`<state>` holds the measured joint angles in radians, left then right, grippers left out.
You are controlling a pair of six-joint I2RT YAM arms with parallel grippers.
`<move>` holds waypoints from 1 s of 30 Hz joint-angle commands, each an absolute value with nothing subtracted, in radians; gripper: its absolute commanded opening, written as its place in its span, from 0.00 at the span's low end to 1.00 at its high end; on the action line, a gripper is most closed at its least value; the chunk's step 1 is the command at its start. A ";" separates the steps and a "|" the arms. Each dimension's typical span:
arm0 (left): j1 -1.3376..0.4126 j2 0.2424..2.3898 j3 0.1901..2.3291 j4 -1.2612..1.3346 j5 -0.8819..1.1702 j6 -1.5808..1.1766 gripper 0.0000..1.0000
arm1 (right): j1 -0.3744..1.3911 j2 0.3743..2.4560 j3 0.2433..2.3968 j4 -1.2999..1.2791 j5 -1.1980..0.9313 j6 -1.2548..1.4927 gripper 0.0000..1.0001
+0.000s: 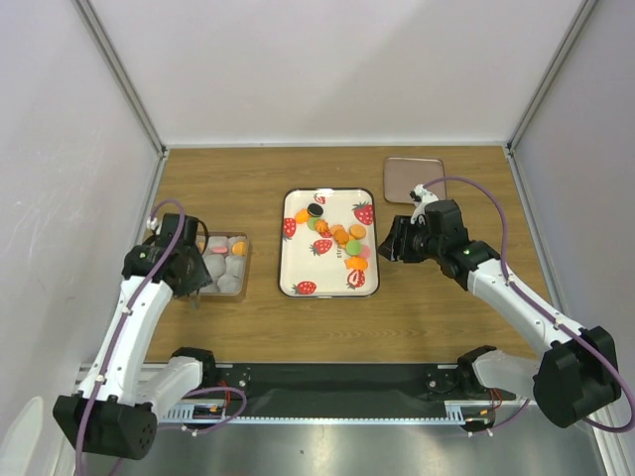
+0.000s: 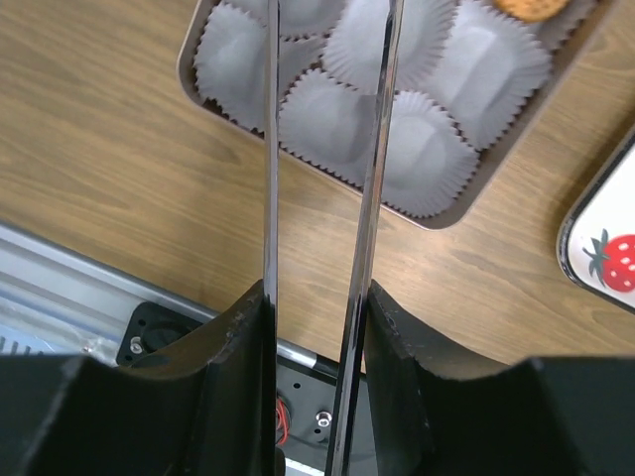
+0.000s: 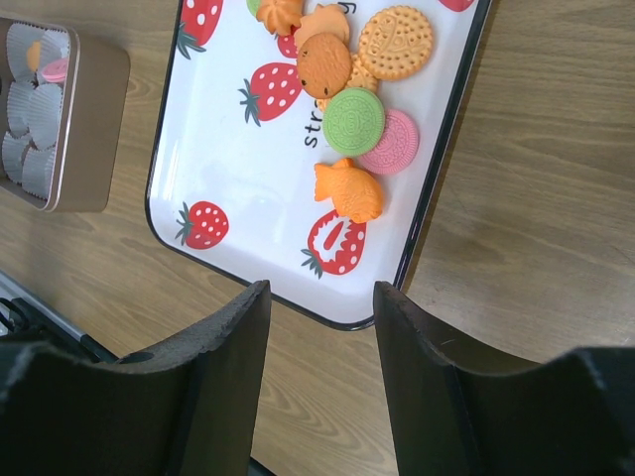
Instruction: Pack the cookies
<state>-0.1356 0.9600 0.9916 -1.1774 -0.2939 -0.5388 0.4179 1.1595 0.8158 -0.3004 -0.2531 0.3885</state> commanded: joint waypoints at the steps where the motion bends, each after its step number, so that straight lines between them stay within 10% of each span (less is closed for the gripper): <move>1: -0.071 0.919 0.970 -1.112 -0.245 -0.492 0.44 | 0.425 1.160 0.819 -0.267 -0.262 0.388 0.51; 30: 0.038 0.900 0.891 -1.077 -0.219 -0.520 0.48 | 0.425 1.147 0.819 -0.275 -0.255 0.385 0.52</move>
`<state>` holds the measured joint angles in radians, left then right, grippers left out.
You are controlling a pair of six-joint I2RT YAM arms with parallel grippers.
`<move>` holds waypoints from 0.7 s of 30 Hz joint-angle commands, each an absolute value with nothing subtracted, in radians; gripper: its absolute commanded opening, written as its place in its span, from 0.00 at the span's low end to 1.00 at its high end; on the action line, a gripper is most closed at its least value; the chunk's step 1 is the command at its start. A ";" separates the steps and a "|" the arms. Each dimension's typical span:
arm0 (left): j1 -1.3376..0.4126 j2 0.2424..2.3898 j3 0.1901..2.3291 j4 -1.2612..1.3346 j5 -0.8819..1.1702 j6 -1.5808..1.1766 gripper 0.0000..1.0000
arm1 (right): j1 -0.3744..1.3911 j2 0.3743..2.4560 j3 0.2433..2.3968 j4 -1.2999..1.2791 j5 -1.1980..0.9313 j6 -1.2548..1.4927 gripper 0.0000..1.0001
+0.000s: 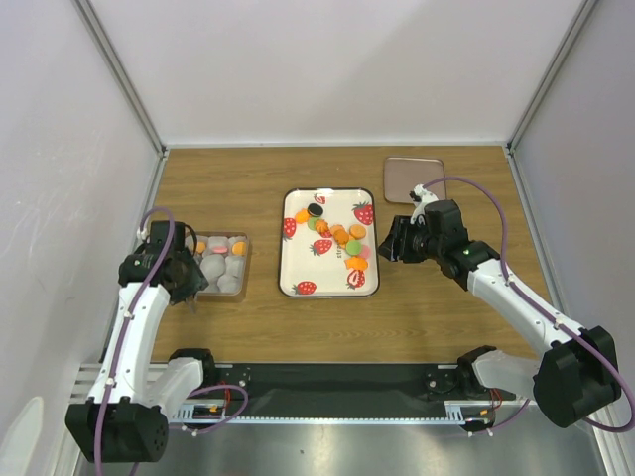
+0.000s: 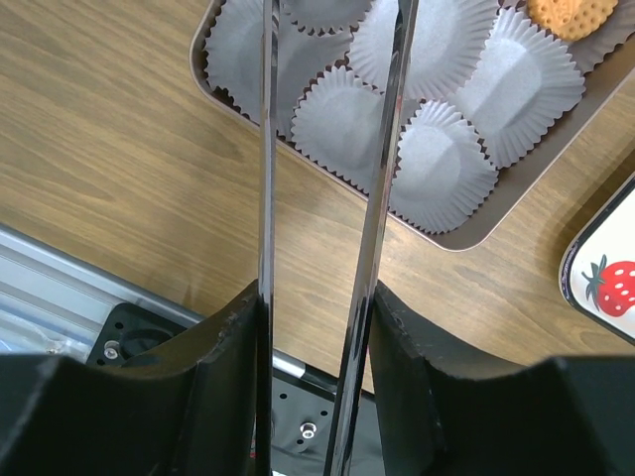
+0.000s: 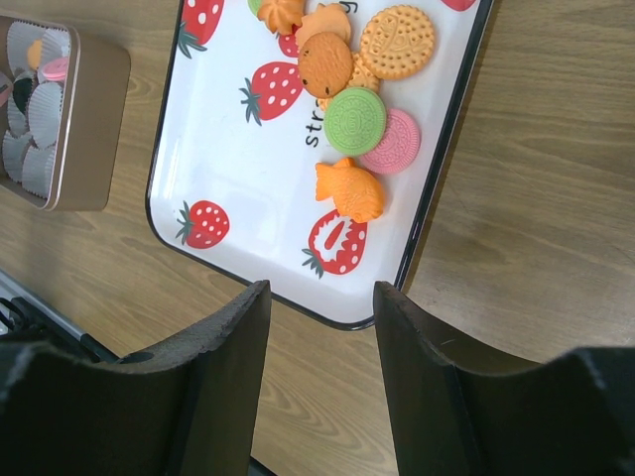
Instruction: Pack the cookies
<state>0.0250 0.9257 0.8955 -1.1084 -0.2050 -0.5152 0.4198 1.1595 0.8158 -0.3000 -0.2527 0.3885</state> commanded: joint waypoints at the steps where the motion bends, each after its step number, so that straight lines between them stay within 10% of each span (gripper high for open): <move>1: 0.040 0.900 0.893 -1.077 -0.218 -0.522 0.48 | 0.425 1.146 0.819 -0.275 -0.255 0.387 0.52; 12: 0.008 0.896 1.024 -1.118 -0.204 -0.500 0.48 | 0.426 1.157 0.821 -0.275 -0.239 0.383 0.51; 21: -0.535 1.164 1.276 -1.089 -0.333 -0.666 0.49 | 0.423 1.154 0.825 -0.290 -0.166 0.374 0.51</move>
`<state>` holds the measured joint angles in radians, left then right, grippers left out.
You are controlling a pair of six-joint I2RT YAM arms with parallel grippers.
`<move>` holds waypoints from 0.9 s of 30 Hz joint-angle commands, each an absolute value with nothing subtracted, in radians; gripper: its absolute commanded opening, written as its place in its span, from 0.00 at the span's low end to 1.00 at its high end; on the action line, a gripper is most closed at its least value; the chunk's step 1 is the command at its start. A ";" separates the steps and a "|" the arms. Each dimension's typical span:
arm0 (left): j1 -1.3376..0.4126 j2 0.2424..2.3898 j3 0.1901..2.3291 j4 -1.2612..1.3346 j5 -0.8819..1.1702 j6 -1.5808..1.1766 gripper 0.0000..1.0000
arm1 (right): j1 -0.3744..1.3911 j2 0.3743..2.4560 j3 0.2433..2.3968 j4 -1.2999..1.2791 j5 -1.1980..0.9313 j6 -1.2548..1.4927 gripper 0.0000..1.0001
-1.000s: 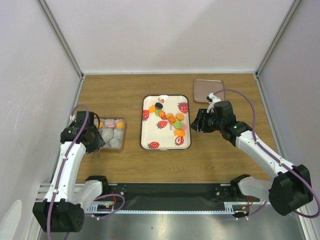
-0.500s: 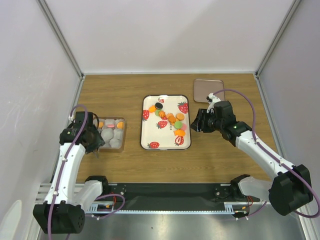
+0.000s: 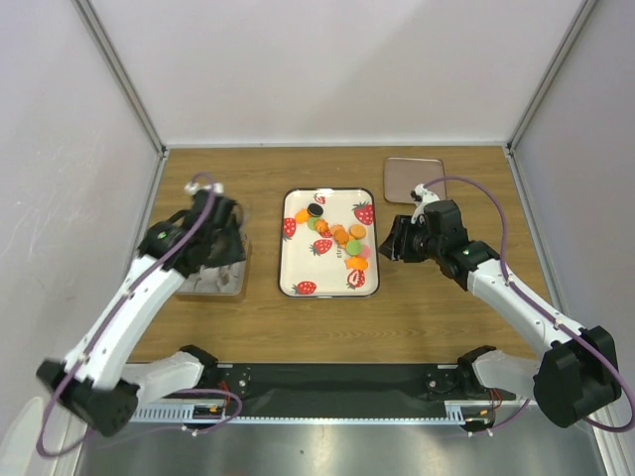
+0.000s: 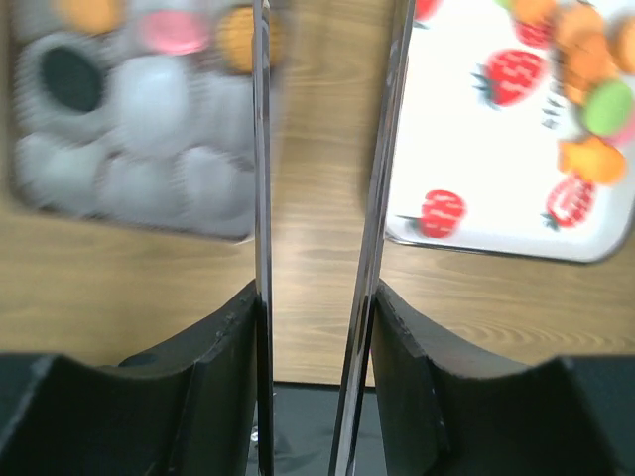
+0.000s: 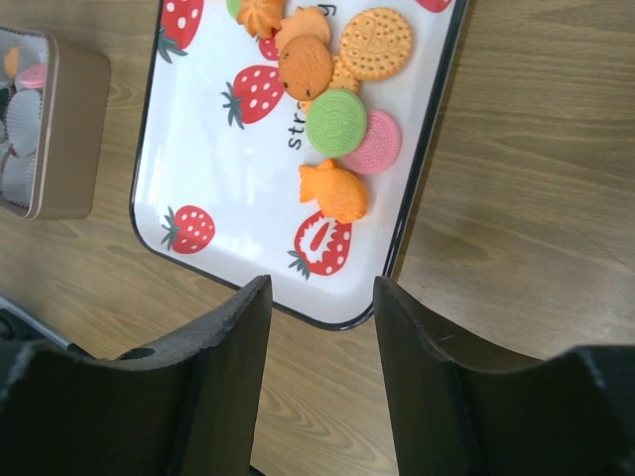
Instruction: Pack the cookies
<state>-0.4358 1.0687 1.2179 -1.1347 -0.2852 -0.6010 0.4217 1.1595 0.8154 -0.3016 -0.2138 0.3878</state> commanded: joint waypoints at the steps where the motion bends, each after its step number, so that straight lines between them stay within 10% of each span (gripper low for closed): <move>1: -0.587 1.201 1.290 -1.069 -0.318 -0.658 0.49 | 0.423 1.154 0.825 -0.290 -0.160 0.373 0.51; 27: -0.842 1.766 1.582 -0.928 -0.229 -0.558 0.50 | 0.410 1.160 0.831 -0.305 -0.110 0.365 0.51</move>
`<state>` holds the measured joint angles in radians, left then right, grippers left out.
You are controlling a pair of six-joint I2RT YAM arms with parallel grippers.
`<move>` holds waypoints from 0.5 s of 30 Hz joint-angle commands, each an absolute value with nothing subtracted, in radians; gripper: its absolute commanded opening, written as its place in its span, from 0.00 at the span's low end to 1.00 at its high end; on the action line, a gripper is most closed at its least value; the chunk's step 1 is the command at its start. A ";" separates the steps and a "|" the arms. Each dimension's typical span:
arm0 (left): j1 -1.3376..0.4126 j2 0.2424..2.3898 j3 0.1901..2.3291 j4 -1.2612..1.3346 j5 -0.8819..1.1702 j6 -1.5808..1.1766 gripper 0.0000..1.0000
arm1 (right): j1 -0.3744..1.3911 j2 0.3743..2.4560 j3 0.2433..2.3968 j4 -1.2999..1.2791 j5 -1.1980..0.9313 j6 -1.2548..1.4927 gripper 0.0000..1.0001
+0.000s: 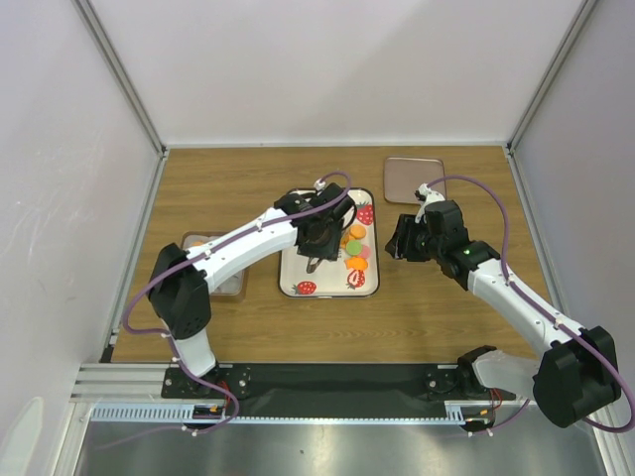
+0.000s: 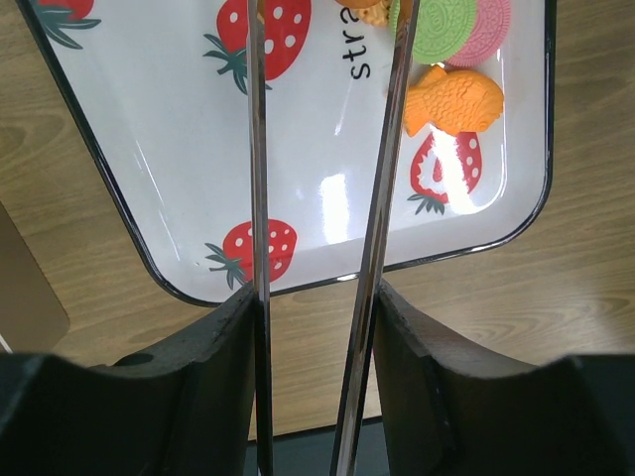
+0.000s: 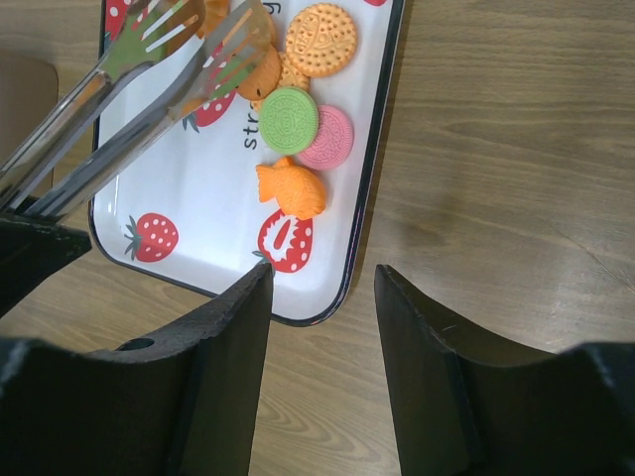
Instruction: Pack the cookies
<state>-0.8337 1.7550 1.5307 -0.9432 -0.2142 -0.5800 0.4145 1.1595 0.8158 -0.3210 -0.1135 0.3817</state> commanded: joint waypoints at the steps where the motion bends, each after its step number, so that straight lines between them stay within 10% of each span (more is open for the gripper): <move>1: -0.844 1.770 1.582 -0.930 -0.236 -0.557 0.50 | 0.410 1.158 0.830 -0.305 -0.112 0.365 0.52; 15: -0.864 1.787 1.577 -0.942 -0.238 -0.546 0.50 | 0.410 1.161 0.830 -0.305 -0.126 0.365 0.51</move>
<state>-0.8539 1.7969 1.5341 -0.9447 -0.2249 -0.5663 0.4137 1.1595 0.8154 -0.3214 -0.1204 0.3805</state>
